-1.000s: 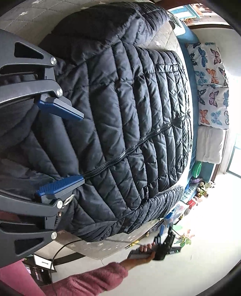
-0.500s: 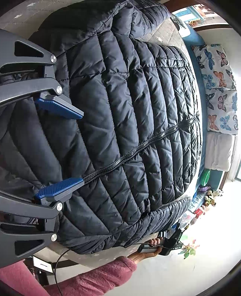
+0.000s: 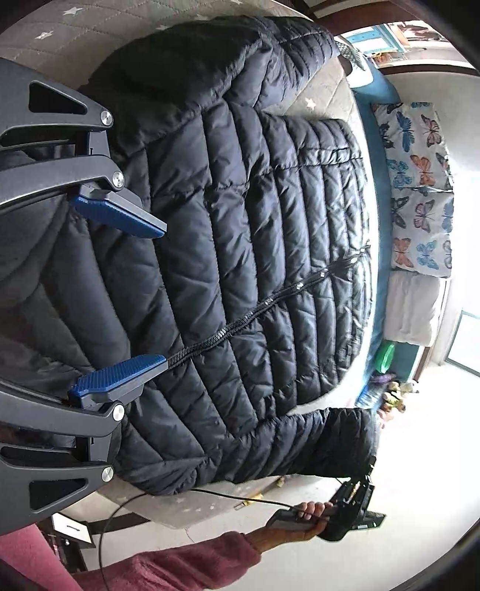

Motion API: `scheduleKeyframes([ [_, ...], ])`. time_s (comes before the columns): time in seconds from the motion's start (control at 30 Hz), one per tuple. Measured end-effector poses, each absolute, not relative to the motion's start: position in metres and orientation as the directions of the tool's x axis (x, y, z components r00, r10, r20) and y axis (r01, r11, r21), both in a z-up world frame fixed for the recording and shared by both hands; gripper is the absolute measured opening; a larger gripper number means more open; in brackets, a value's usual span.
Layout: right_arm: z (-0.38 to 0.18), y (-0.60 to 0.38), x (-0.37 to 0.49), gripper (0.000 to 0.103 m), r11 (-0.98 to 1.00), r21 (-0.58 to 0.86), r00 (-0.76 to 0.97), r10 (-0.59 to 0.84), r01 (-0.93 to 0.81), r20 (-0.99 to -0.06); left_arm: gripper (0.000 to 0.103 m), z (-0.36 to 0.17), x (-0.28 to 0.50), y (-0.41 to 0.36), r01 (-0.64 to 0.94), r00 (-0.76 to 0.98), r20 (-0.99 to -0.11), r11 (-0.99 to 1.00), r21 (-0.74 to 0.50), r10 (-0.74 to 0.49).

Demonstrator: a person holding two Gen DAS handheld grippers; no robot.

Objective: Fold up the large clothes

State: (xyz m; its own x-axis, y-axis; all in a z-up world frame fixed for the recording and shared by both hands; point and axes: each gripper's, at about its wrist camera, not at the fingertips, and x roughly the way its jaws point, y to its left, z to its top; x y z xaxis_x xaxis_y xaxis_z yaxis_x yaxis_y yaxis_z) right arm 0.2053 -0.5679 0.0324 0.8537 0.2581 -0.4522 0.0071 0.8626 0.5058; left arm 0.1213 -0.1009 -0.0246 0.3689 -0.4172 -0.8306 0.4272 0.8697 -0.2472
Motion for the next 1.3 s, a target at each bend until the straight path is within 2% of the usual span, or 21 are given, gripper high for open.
scheduleKeyframes([
  [0.17,0.093,-0.475,0.16,0.013,0.909,0.377,0.864,0.327,-0.177,-0.383,0.069,-0.008,0.1,-0.077,0.436,0.421,-0.79,0.863,-0.255,-0.446],
  [0.4,0.112,-0.336,0.106,0.013,0.912,0.198,0.811,0.41,-0.36,-0.417,0.069,0.008,0.074,-0.033,0.428,0.484,-0.734,0.861,-0.276,-0.476],
  [0.6,0.045,-0.23,0.08,0.013,0.89,0.072,0.727,0.411,-0.45,-0.55,0.069,0.008,0.05,0.012,0.401,0.522,-0.706,0.868,-0.292,-0.478],
  [0.63,0.029,-0.218,0.078,0.013,0.883,0.061,0.707,0.411,-0.464,-0.576,0.072,0.006,0.046,0.019,0.392,0.526,-0.704,0.87,-0.298,-0.478],
  [0.67,0.008,-0.206,0.078,0.015,0.875,0.069,0.667,0.415,-0.48,-0.619,0.079,0.005,0.044,0.024,0.383,0.53,-0.703,0.873,-0.301,-0.475],
  [0.73,-0.023,-0.19,0.075,0.015,0.865,0.064,0.6,0.397,-0.498,-0.695,0.08,0.001,0.036,0.038,0.356,0.546,-0.699,0.883,-0.306,-0.462],
  [0.8,-0.062,-0.181,0.075,0.017,0.86,0.08,0.519,0.376,-0.504,-0.768,0.08,-0.001,0.031,0.045,0.343,0.547,-0.697,0.884,-0.318,-0.463],
  [0.87,-0.076,-0.183,0.072,0.019,0.865,0.086,0.497,0.362,-0.494,-0.788,0.08,-0.002,0.027,0.053,0.327,0.55,-0.696,0.886,-0.329,-0.462],
  [0.9,-0.074,-0.185,0.068,0.019,0.866,0.083,0.507,0.363,-0.493,-0.782,0.08,-0.001,0.026,0.054,0.325,0.55,-0.694,0.884,-0.335,-0.465],
  [0.97,-0.063,-0.191,0.064,0.03,0.854,0.108,0.501,0.396,-0.509,-0.77,0.08,0.004,0.025,0.051,0.336,0.552,-0.684,0.878,-0.342,-0.477],
  [1.03,-0.053,-0.19,0.056,0.036,0.843,0.152,0.495,0.439,-0.517,-0.75,0.08,0.011,0.025,0.044,0.355,0.557,-0.673,0.872,-0.337,-0.487],
  [1.13,-0.03,-0.208,0.05,0.037,0.819,0.212,0.501,0.507,-0.533,-0.701,0.08,0.021,0.032,0.022,0.399,0.55,-0.654,0.852,-0.34,-0.519],
  [1.2,-0.02,-0.226,0.047,0.039,0.838,0.22,0.539,0.5,-0.5,-0.678,0.08,0.023,0.035,0.006,0.434,0.535,-0.653,0.837,-0.333,-0.537],
  [1.3,-0.008,-0.274,0.062,0.051,0.902,0.206,0.621,0.412,-0.379,-0.667,0.08,0.016,0.043,-0.018,0.46,0.508,-0.673,0.83,-0.316,-0.538],
])
